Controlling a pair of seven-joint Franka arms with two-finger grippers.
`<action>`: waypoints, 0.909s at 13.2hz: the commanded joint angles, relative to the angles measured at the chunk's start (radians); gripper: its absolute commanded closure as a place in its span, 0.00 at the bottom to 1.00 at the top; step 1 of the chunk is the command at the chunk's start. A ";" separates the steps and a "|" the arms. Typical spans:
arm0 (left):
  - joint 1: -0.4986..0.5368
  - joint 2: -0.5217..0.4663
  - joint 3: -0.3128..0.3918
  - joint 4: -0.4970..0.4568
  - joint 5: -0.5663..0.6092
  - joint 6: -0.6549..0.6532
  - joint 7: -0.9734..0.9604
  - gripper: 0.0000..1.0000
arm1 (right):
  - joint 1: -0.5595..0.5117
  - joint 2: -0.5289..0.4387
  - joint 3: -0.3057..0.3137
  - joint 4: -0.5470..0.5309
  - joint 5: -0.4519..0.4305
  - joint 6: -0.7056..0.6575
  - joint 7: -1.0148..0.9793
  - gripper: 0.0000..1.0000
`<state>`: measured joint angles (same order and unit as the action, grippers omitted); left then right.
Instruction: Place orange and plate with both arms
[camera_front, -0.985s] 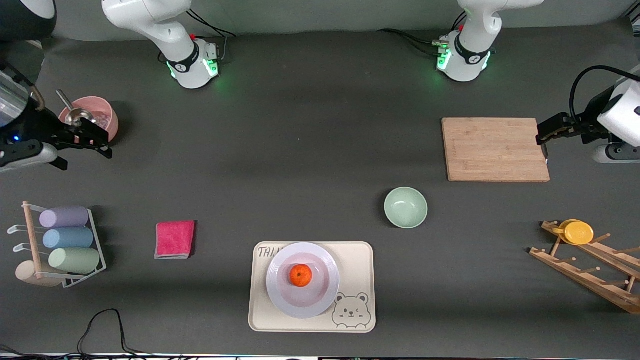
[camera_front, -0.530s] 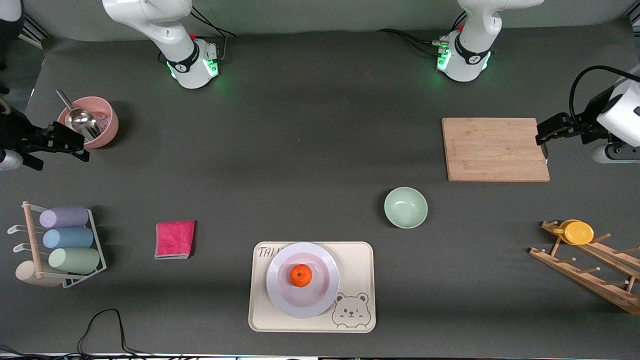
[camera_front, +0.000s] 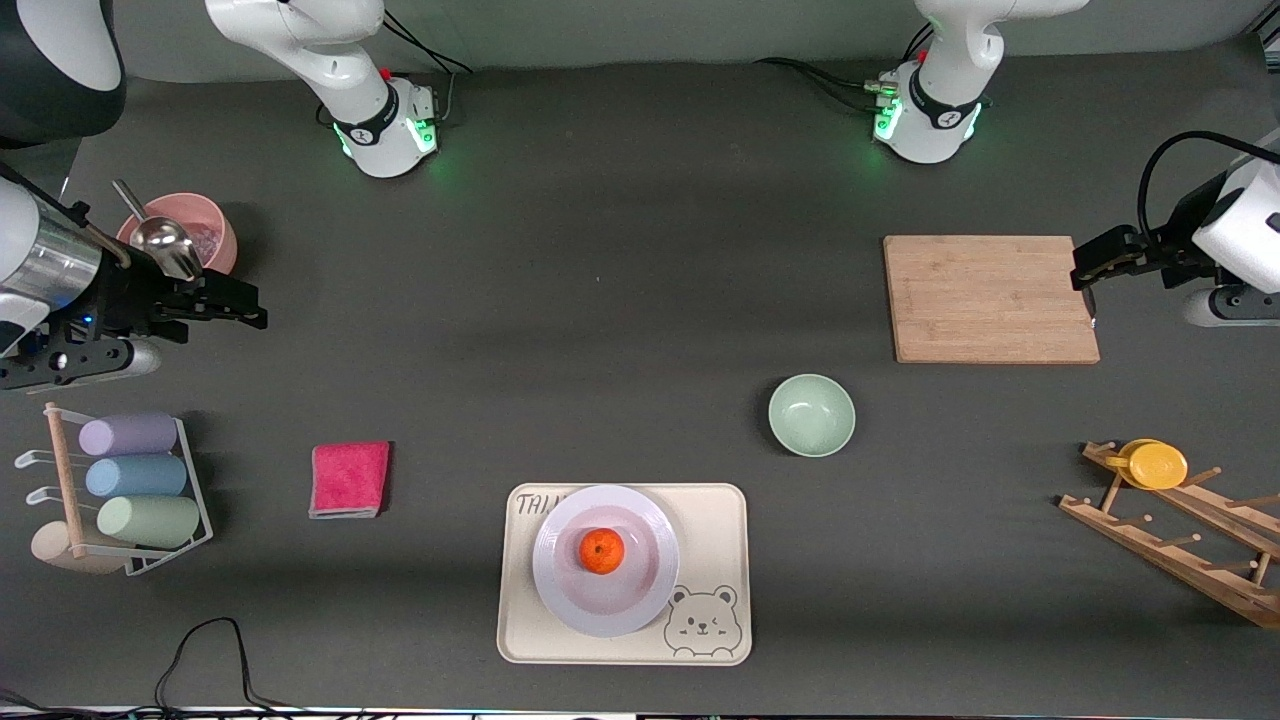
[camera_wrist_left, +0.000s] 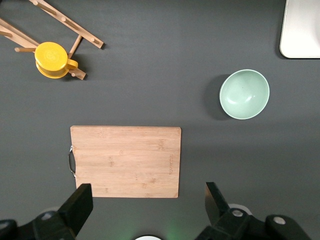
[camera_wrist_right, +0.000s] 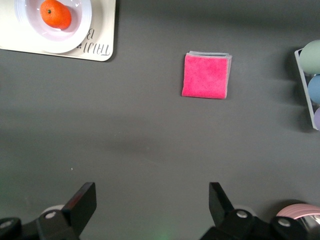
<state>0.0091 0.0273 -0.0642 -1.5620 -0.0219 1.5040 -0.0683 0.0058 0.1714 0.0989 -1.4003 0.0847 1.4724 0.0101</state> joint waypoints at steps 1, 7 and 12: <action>-0.006 -0.026 0.003 -0.018 -0.004 -0.005 0.007 0.00 | -0.045 -0.030 0.040 -0.021 0.020 -0.047 0.024 0.00; -0.004 -0.027 0.003 -0.018 -0.004 -0.007 0.008 0.00 | -0.096 -0.090 0.068 -0.060 0.007 -0.031 0.011 0.00; -0.003 -0.027 0.003 -0.018 -0.004 -0.005 0.008 0.00 | -0.075 -0.098 0.067 -0.075 -0.118 0.015 0.011 0.00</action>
<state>0.0090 0.0272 -0.0644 -1.5620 -0.0219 1.5040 -0.0683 -0.0705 0.0983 0.1550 -1.4469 0.0142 1.4717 0.0101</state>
